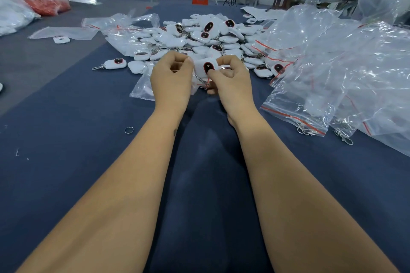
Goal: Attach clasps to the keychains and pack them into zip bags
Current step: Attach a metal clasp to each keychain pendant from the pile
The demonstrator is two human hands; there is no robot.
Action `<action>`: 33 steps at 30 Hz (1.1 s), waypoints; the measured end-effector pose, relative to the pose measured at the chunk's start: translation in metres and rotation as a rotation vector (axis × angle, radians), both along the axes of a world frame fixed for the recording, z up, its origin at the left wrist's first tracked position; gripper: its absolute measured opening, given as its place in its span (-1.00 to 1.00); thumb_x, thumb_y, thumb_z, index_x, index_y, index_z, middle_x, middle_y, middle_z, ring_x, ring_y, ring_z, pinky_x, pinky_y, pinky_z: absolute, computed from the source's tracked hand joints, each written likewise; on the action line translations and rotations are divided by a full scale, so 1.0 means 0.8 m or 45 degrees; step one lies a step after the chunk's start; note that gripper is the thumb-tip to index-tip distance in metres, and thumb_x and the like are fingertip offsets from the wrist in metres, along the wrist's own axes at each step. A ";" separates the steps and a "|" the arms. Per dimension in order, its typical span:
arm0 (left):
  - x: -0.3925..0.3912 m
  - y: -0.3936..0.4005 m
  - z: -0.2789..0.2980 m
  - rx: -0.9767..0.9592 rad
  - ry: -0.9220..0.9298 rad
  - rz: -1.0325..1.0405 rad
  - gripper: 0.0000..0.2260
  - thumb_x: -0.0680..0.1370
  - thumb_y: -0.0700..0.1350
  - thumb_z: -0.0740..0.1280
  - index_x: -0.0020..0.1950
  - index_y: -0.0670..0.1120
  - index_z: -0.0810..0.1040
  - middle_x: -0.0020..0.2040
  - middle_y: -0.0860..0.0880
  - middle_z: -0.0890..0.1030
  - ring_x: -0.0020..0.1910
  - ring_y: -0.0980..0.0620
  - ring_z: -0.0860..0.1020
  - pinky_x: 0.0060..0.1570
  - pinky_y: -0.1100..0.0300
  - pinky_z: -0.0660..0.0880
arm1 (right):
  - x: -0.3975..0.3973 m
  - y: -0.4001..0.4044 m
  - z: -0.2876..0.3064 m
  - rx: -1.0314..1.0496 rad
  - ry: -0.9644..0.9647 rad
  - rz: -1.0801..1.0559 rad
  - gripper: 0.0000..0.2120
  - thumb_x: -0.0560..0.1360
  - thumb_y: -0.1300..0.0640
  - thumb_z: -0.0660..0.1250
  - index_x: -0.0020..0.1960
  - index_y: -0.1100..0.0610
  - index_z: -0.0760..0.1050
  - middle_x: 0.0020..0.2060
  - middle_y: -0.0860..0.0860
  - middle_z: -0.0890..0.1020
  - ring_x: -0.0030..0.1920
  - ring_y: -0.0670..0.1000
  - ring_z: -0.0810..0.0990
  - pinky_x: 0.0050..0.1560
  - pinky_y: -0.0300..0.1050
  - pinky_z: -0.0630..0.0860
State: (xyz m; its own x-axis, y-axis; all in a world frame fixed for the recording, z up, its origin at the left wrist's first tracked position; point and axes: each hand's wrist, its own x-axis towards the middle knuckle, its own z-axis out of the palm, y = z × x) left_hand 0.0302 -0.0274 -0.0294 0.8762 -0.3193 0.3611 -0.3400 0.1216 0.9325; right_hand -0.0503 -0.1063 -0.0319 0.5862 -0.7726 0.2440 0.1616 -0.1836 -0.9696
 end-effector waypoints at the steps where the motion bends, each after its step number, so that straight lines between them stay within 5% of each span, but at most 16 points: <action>1: 0.000 0.000 0.000 -0.006 -0.013 0.009 -0.81 0.55 -0.15 0.33 -0.25 0.06 0.53 -0.35 0.12 0.53 -0.35 0.17 0.48 -0.25 0.15 0.54 | 0.000 0.000 0.000 -0.015 0.004 -0.020 -0.88 0.51 0.17 0.40 -0.07 0.01 0.47 -0.45 -0.12 0.58 -0.37 -0.12 0.55 -0.28 -0.17 0.54; 5: -0.004 0.002 0.003 -0.011 -0.065 -0.028 -0.81 0.54 -0.13 0.35 -0.23 0.12 0.55 -0.37 0.21 0.55 -0.33 0.23 0.47 -0.21 0.24 0.52 | -0.002 -0.003 -0.003 -0.065 0.016 -0.053 -0.87 0.45 0.14 0.48 -0.11 -0.03 0.55 -0.43 -0.05 0.51 -0.37 -0.05 0.49 -0.30 -0.14 0.46; 8: -0.008 0.004 0.004 0.046 -0.206 -0.042 -0.86 0.52 -0.10 0.37 -0.20 0.12 0.59 -0.33 0.19 0.57 -0.32 0.26 0.49 -0.21 0.33 0.47 | 0.002 -0.002 -0.006 -0.185 0.084 -0.082 -0.87 0.44 0.20 0.45 -0.06 0.01 0.62 -0.46 -0.19 0.47 -0.40 -0.16 0.40 -0.32 -0.26 0.39; 11: -0.009 0.004 0.005 0.087 -0.259 -0.013 -0.88 0.53 -0.09 0.34 -0.18 0.11 0.57 -0.29 0.13 0.58 -0.30 0.23 0.52 -0.21 0.31 0.48 | 0.004 0.002 -0.005 -0.210 0.110 -0.024 -0.77 0.51 0.19 0.34 0.14 0.05 0.64 -0.15 -0.11 0.65 -0.17 -0.12 0.57 -0.10 -0.24 0.51; 13: -0.008 0.004 0.005 0.104 -0.219 0.095 -0.89 0.55 -0.09 0.30 -0.16 0.09 0.53 -0.27 0.14 0.56 -0.30 0.28 0.49 -0.20 0.36 0.44 | 0.003 0.003 0.000 -0.085 -0.011 0.037 -0.71 0.53 0.25 0.25 0.17 0.04 0.62 0.00 -0.06 0.67 -0.11 -0.08 0.60 -0.04 -0.18 0.57; 17: 0.006 0.014 0.015 -0.078 -0.057 0.421 -0.92 0.57 -0.16 0.26 -0.12 -0.02 0.47 -0.29 0.17 0.46 -0.34 0.41 0.42 -0.24 0.50 0.33 | 0.006 0.005 0.002 -0.014 0.040 0.071 -0.72 0.56 0.21 0.18 0.20 -0.07 0.42 -0.04 -0.06 0.57 -0.19 -0.05 0.61 -0.15 -0.10 0.57; 19: 0.016 0.028 0.024 -0.281 -0.038 0.555 -0.90 0.56 -0.23 0.24 -0.13 -0.07 0.43 -0.29 0.17 0.43 -0.35 0.39 0.41 -0.20 0.49 0.33 | 0.011 0.010 -0.003 -0.233 0.240 0.085 -0.73 0.56 0.20 0.17 0.21 -0.05 0.40 0.07 -0.08 0.56 -0.06 -0.05 0.58 0.01 -0.08 0.52; 24: 0.032 0.058 0.040 -0.539 -0.268 0.773 -0.84 0.58 -0.26 0.20 -0.13 -0.01 0.38 -0.21 0.11 0.42 -0.28 0.29 0.37 -0.14 0.40 0.35 | 0.025 0.033 -0.011 -1.343 0.605 0.256 -0.56 0.57 0.09 0.26 0.44 0.11 0.39 0.40 0.07 0.45 0.41 0.11 0.36 0.38 -0.01 0.24; 28: 0.036 0.058 0.035 -0.320 -0.516 0.727 -0.89 0.57 -0.20 0.19 -0.09 0.01 0.37 -0.13 0.08 0.43 -0.18 0.14 0.39 -0.09 0.32 0.38 | 0.035 0.053 -0.016 -1.467 0.846 0.486 -0.47 0.64 -0.12 0.08 0.58 -0.11 0.07 0.58 -0.07 0.11 0.56 0.00 0.05 0.52 0.07 -0.02; 33: 0.039 0.041 0.013 0.159 -0.410 0.382 -0.93 0.58 -0.15 0.22 -0.07 -0.01 0.47 -0.10 0.09 0.54 -0.15 0.15 0.47 -0.10 0.38 0.37 | 0.034 0.051 -0.016 -1.574 0.893 0.313 -0.53 0.63 -0.15 0.09 0.48 0.00 0.29 0.39 -0.01 0.37 0.34 0.08 0.31 0.31 0.02 0.19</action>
State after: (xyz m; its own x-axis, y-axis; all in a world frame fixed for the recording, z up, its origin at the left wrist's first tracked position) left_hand 0.0617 0.0056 -0.0193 0.7860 -0.1271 0.6050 -0.6180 -0.1328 0.7749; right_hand -0.0231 -0.0658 -0.0451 0.9483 -0.1475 0.2809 -0.1225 -0.9869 -0.1047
